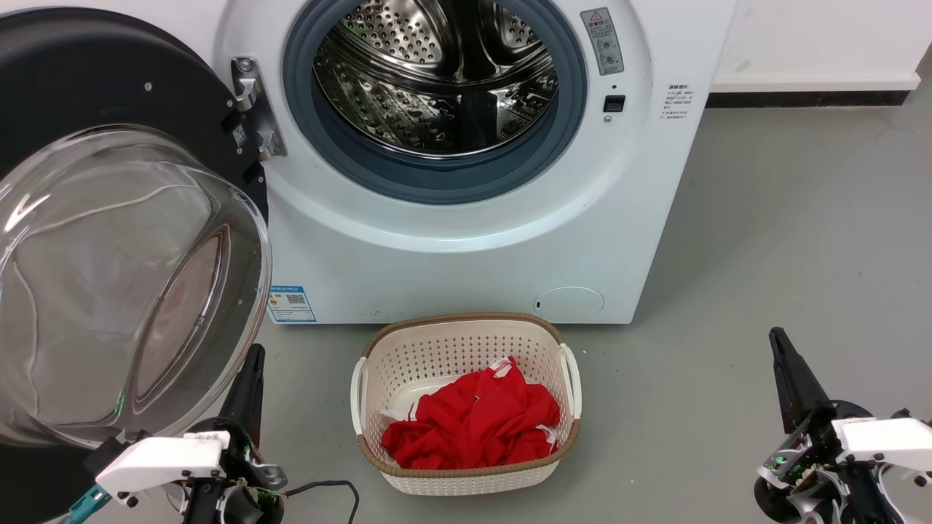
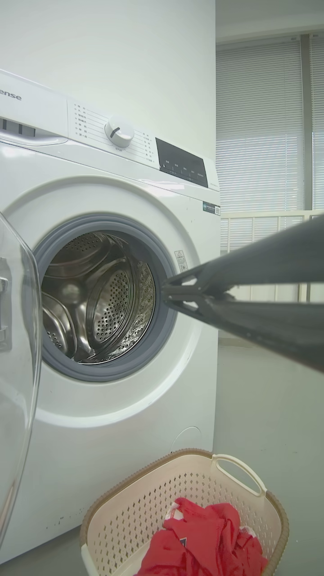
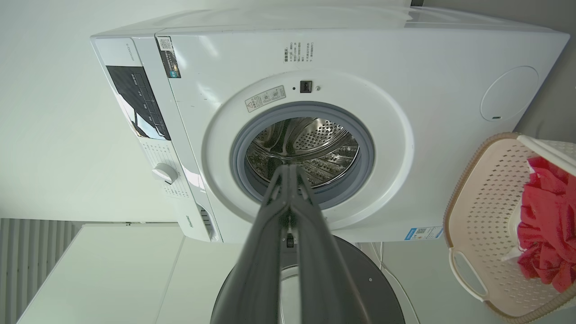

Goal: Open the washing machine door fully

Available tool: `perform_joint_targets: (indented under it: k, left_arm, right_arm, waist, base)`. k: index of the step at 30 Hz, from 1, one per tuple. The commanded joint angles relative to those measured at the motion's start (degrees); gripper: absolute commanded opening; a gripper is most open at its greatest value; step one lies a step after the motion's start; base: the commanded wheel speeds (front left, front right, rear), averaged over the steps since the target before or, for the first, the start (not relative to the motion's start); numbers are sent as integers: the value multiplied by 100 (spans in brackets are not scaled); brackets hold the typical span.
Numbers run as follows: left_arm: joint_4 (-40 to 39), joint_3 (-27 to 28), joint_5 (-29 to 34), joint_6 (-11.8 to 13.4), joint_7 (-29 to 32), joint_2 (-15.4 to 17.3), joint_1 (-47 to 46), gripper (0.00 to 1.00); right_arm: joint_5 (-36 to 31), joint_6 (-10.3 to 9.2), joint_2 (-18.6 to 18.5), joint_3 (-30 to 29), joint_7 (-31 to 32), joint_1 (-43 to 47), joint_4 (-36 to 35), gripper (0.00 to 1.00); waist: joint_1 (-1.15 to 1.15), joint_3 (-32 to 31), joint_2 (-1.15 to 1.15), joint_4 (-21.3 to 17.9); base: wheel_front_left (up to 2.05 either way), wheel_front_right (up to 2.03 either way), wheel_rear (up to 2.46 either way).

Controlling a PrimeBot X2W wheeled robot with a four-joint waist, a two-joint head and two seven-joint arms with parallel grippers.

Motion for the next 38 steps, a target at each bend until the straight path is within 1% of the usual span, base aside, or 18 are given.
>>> perform_joint_targets:
  k: [1,38]
  left_arm:
    - [4,17,-6,-29,17,-7,-37,0]
    - [3,15,-7,-29,16,-7,-36,0]
  right_arm:
    - [-17,-2,14,-9,8,-59,6,0]
    - [-37,-2,27,-23,27,-61,8,0]
  waist:
    - [0,0,0,0]
    - [0,0,0,0]
  base:
    - [0,0,0]
    - [0,0,0]
